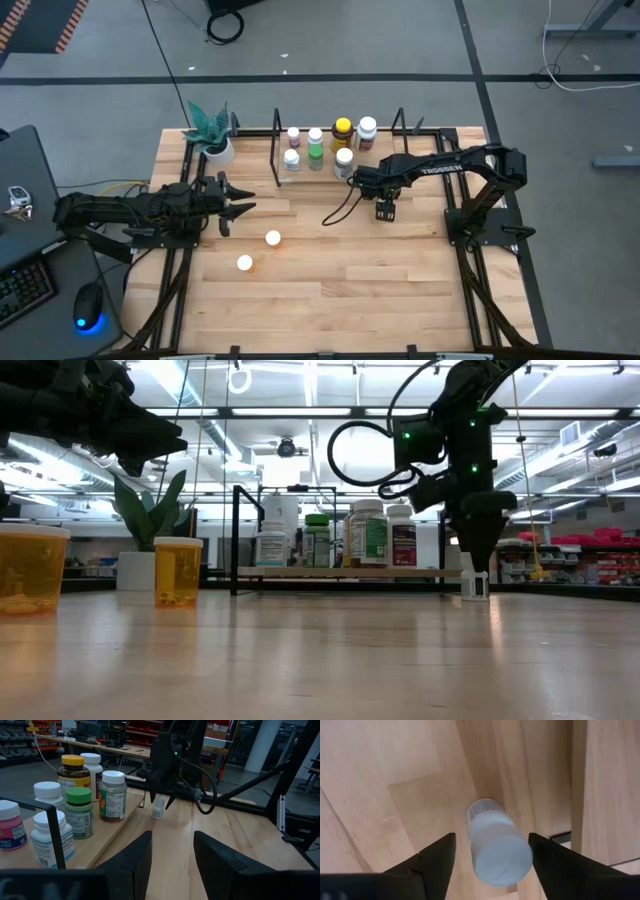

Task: Pick and place medicine bottles onto shelf by color
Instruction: Put the small white pill bottle on the shelf

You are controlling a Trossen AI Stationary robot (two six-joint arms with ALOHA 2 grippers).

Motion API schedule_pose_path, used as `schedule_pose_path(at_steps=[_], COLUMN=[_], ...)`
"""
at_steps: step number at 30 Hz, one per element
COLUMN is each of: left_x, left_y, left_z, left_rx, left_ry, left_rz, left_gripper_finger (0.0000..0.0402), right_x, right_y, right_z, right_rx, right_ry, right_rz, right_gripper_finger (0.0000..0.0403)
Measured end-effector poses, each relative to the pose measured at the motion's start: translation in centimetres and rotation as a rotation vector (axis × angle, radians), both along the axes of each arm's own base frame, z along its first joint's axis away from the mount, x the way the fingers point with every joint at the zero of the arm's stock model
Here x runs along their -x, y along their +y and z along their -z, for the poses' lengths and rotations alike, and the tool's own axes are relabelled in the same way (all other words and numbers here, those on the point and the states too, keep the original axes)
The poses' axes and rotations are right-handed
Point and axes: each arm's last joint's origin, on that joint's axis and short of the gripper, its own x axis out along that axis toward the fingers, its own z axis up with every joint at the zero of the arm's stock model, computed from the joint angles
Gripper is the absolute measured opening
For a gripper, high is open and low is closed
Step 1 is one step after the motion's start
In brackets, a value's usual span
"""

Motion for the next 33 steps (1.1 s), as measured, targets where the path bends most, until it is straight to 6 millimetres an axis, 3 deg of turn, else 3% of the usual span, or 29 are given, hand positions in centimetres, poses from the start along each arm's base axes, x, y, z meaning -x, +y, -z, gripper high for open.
schedule_pose_path(at_steps=[10,15,23,33], left_x=[0.0,0.0,0.0,0.0], left_y=[0.0,0.0,0.0,0.0], left_z=[0.0,0.0,0.0,0.0], left_rx=[0.0,0.0,0.0,0.0], left_ry=[0.0,0.0,0.0,0.001], left_rz=[0.0,0.001,0.0,0.001], left_gripper_finger=[0.0142,0.0148,0.0152,0.0142], right_x=[-0.1,-0.2,-1.9,-3.0], right_y=[-0.2,-0.2,-1.0,-4.0], right_z=[0.0,-0.4,-4.5,-9.6], right_rx=[-0.009,-0.024,-0.013,0.029], right_ry=[-0.015,-0.014,-0.1,-0.263], right_rz=[0.001,0.002,0.029,0.094], right_gripper_finger=[0.017,0.0162,0.0179,0.0168])
